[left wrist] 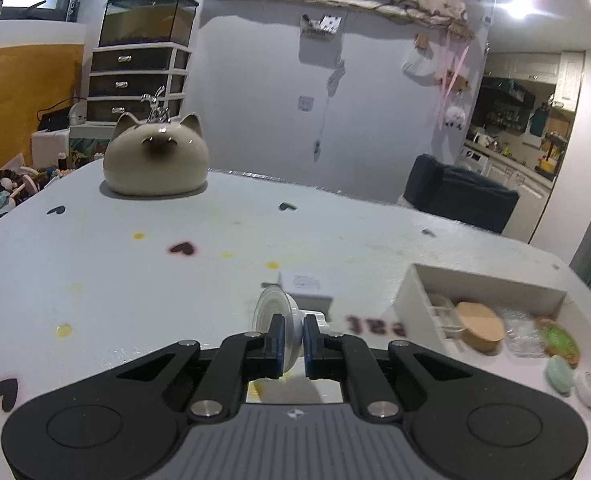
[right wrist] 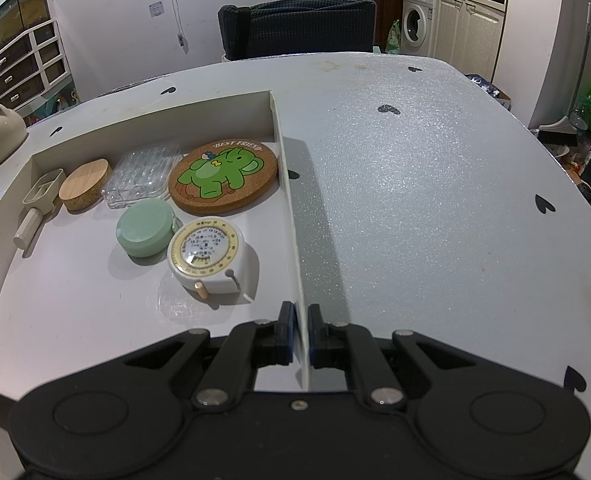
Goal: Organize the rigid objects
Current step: 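Close the left gripper on the white suction cup, then carry the suction cup into the white tray and open the left gripper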
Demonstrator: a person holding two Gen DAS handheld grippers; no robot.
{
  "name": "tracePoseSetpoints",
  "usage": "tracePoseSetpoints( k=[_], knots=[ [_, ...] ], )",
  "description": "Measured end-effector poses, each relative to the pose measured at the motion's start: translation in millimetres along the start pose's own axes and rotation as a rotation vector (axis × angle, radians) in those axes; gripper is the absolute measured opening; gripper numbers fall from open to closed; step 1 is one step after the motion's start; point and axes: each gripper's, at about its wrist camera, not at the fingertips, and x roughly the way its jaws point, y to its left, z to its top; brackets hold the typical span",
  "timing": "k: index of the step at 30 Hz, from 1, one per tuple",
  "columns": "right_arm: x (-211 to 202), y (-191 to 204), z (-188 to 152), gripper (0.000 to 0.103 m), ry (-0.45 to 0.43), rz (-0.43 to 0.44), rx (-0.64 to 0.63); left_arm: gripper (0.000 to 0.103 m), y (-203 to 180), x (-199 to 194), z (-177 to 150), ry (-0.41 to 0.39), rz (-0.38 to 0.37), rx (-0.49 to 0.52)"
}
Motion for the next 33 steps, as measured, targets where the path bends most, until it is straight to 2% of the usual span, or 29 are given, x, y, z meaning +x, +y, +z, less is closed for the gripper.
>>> tracePoseSetpoints(
  k=[5, 8, 12, 18, 24, 33],
  knots=[
    [-1, 0, 0, 0.008, -0.004, 0.000, 0.002, 0.009, -19, -23, 11, -0.057, -0.075, -0.015],
    [-1, 0, 0, 0.008, -0.004, 0.001, 0.003, 0.009, -42, -29, 17, -0.069, -0.151, 0.002],
    [-2, 0, 0, 0.008, -0.004, 0.001, 0.005, 0.009, -84, -27, 15, -0.034, -0.273, 0.036],
    [-2, 0, 0, 0.008, -0.004, 0.000, 0.004, 0.009, -136, -6, 3, 0.065, -0.401, 0.071],
    [-2, 0, 0, 0.008, -0.005, 0.000, 0.002, 0.010, -170, 26, -4, 0.158, -0.442, 0.066],
    [-2, -1, -1, 0.008, -0.008, 0.006, 0.006, 0.010, -191, 65, -7, 0.257, -0.413, 0.097]
  ],
)
